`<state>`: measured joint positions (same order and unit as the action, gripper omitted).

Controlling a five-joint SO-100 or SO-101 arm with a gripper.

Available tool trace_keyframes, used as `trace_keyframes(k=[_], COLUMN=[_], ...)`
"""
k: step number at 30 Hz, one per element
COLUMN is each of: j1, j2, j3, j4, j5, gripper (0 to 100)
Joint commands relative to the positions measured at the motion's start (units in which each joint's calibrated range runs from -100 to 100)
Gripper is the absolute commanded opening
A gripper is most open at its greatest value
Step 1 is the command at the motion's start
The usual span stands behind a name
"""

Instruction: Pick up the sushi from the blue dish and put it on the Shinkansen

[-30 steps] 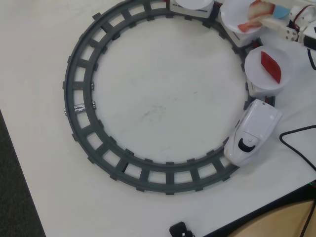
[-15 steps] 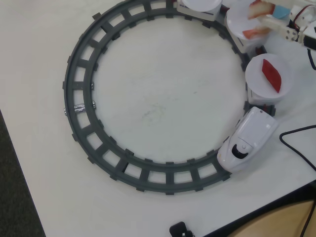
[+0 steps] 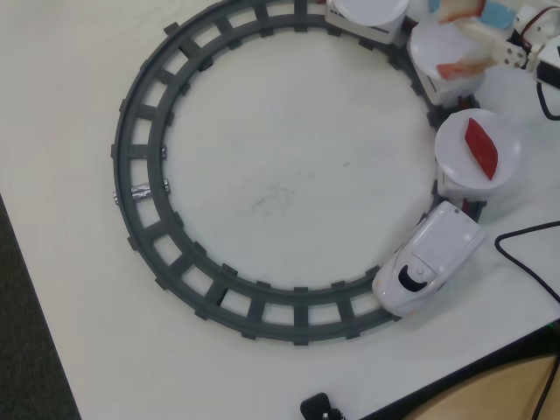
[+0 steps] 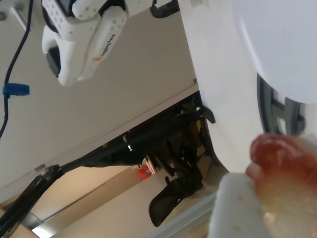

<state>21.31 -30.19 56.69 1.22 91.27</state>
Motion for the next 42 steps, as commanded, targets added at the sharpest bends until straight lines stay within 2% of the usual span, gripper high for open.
trace_keyframes(k=[1,6,12,42], j1=[-0.2,-0.2,-1.0,1.9], j2=[-0.1,0.3,4.4,11.4], j3=[-1.3,-4.3,-14.0,-12.8], j4=[-1.1,1.6,7.4,7.4], j5=[-0.2,-0.4,-4.1,-5.5], gripper=[2,2,2,2])
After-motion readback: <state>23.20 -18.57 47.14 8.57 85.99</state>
